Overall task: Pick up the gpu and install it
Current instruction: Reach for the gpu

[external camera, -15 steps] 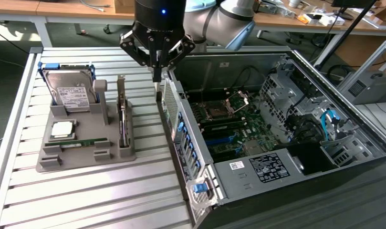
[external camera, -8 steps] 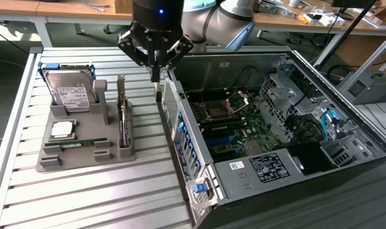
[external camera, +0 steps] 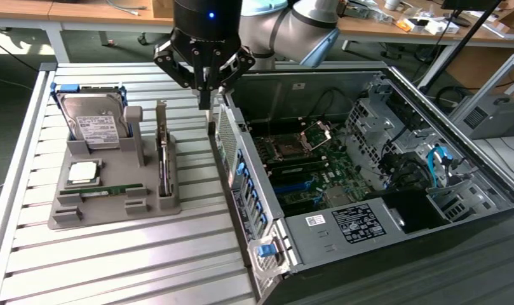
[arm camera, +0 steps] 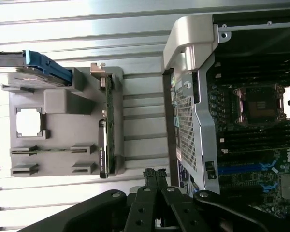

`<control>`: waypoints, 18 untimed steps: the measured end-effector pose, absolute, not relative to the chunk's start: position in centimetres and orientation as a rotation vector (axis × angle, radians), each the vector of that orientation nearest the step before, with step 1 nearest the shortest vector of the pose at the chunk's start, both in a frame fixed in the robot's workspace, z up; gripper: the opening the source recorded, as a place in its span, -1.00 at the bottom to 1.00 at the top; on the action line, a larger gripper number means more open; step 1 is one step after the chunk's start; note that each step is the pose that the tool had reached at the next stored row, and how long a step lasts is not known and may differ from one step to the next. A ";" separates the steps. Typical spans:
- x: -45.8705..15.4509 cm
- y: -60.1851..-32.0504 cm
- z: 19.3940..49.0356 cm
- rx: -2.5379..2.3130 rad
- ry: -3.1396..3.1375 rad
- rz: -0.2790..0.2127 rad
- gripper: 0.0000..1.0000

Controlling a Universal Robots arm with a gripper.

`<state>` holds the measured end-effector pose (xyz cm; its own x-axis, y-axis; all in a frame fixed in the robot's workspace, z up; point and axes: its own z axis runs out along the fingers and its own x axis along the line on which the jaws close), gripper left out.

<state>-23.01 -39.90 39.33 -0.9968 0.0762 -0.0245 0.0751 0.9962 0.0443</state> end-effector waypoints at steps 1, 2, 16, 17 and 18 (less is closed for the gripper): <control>-23.0 -39.9 39.3 0.118 3.112 0.068 -0.80; -23.1 -39.9 39.3 0.118 3.113 0.068 -0.80; -23.7 -39.9 39.3 0.118 3.112 0.068 -0.80; -23.8 -39.9 39.3 0.118 3.112 0.068 -0.80; -23.8 -39.9 39.3 0.118 3.112 0.068 -0.80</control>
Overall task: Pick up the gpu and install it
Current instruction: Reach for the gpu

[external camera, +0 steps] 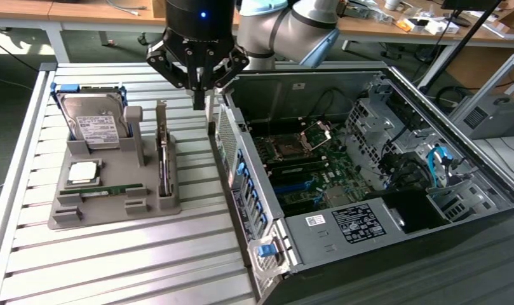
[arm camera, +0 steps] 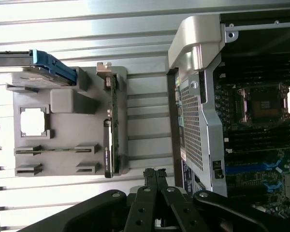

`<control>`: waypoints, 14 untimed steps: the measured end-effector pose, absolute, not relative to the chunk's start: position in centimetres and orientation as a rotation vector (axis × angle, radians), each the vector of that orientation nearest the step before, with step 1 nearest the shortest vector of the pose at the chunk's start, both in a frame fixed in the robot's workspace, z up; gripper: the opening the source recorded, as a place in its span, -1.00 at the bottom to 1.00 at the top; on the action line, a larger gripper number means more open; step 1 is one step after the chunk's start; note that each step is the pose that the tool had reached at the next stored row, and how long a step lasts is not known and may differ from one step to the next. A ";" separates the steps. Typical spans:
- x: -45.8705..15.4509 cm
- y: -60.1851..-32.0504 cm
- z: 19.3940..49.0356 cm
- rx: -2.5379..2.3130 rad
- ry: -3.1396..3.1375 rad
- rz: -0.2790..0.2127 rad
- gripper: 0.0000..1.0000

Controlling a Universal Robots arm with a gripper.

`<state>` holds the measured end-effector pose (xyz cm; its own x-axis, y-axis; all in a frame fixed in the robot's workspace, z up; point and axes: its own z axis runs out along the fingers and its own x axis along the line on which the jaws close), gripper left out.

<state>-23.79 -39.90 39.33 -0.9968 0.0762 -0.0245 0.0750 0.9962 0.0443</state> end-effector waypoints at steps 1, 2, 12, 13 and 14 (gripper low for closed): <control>-23.8 -39.9 39.3 0.118 3.112 0.068 -0.80; -23.9 -39.9 39.3 0.118 3.112 0.068 -0.80; -24.3 -39.9 39.3 0.118 3.112 0.068 -0.80; -24.4 -39.9 39.3 0.118 3.112 0.068 -0.80; -24.4 -39.9 39.3 0.118 3.112 0.068 -0.80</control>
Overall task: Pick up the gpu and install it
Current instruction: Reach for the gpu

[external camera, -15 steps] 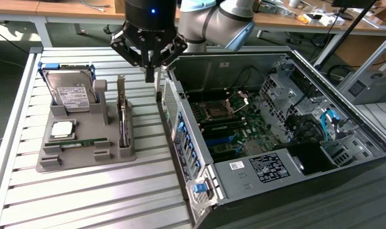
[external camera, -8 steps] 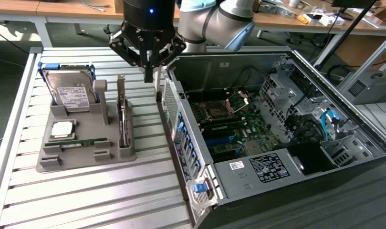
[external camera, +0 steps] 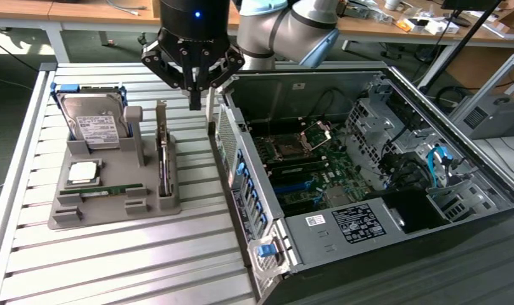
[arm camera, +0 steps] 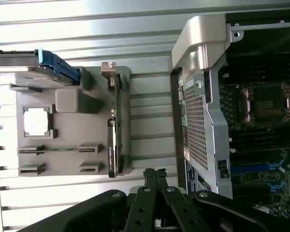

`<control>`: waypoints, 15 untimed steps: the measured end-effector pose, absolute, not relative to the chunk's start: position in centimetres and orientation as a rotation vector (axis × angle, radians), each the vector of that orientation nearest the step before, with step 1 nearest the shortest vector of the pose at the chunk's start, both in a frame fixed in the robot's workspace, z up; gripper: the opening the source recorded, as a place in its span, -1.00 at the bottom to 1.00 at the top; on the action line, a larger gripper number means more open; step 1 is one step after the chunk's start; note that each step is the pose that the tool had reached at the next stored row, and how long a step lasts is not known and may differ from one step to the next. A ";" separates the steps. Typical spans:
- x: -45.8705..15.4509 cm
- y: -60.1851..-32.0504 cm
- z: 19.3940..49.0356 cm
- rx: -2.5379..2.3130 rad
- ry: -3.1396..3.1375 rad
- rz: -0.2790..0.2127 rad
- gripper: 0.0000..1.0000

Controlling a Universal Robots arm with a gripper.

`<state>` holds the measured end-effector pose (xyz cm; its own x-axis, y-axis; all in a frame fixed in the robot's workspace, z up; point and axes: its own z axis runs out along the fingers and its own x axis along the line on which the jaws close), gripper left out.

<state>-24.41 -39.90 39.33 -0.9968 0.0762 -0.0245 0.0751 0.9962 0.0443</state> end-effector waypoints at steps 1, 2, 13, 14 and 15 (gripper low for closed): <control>-24.5 -39.9 39.3 0.118 3.112 0.068 -0.80; -24.5 -39.9 39.3 0.118 3.112 0.068 -0.80; -25.0 -39.9 39.3 0.118 3.112 0.068 -0.80; -25.0 -39.9 39.3 0.118 3.113 0.068 -0.80; -25.0 -39.9 39.3 0.118 3.112 0.068 -0.80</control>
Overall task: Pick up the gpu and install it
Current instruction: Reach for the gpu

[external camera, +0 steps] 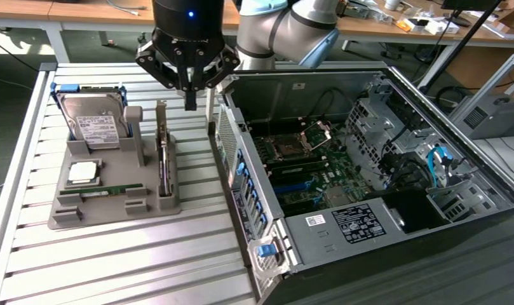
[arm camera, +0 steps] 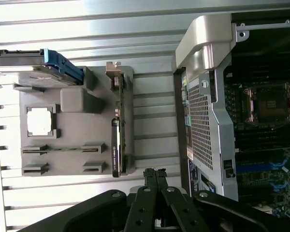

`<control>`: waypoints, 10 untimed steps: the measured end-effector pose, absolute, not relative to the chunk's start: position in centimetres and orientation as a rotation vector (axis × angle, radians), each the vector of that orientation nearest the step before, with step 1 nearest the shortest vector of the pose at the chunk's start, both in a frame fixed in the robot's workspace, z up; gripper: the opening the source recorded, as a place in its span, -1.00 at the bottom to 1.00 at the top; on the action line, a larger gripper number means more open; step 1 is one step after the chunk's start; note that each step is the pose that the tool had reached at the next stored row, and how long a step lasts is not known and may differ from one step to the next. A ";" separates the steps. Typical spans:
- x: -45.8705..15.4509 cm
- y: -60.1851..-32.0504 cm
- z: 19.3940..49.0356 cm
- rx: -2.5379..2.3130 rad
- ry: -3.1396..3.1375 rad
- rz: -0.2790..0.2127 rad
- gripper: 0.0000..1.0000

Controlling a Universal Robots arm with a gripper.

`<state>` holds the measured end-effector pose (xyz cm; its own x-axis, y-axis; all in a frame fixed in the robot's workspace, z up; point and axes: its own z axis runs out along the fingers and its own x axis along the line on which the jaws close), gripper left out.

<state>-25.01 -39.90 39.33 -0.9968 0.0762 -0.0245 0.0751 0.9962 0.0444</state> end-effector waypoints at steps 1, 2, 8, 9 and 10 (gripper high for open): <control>-25.0 -39.9 39.3 0.118 3.112 0.068 -0.80; -25.1 -39.9 39.3 0.118 3.112 0.068 -0.80; -25.2 -39.9 39.3 0.118 3.112 0.068 -0.80; -25.3 -39.9 39.3 0.118 3.112 0.068 -0.80; -25.3 -39.9 39.3 0.118 3.112 0.068 -0.80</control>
<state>-25.30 -39.90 39.33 -0.9968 0.0762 -0.0245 0.0751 0.9962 0.0444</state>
